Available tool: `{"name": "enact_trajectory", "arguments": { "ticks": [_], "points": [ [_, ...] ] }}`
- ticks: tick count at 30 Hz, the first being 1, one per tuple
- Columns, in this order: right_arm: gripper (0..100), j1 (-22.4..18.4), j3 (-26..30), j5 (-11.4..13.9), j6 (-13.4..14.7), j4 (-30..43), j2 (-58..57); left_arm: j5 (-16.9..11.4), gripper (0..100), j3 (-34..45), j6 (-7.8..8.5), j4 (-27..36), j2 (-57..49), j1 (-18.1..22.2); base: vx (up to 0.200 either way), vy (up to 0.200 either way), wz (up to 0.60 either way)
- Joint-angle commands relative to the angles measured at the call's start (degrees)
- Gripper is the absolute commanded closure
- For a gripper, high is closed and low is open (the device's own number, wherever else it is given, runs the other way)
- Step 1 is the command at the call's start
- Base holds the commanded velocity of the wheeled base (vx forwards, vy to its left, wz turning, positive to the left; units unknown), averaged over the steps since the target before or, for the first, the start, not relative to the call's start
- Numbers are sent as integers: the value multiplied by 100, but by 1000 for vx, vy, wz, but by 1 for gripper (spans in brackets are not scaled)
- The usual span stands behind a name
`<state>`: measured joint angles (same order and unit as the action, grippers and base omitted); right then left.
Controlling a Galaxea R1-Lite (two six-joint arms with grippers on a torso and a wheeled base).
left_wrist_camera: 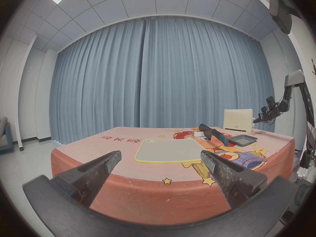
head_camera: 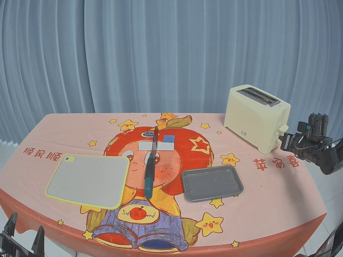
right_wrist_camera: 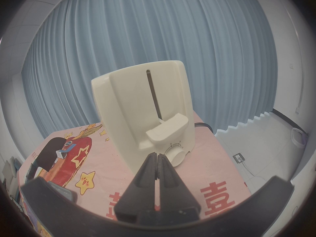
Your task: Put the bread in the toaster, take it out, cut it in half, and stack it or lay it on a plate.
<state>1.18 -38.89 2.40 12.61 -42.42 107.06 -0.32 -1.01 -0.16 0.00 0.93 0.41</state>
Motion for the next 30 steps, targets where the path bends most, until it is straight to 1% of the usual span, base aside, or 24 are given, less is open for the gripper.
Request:
{"name": "enact_trajectory", "arguments": {
  "ticks": [1, 8, 30],
  "points": [
    [100, -4, -119, -12, -21, 15, 158, -3, 0, 101, -2, 0, -93, 2, 0, 0, 0],
    [100, 5, -260, -73, -30, 24, 237, 5, 0, 101, -2, 0, -93, 2, 0, 0, 0],
    [100, 5, -137, -73, -30, 6, 289, -3, 0, 101, -2, 0, -93, 2, 0, 0, 0]
  ]
}}
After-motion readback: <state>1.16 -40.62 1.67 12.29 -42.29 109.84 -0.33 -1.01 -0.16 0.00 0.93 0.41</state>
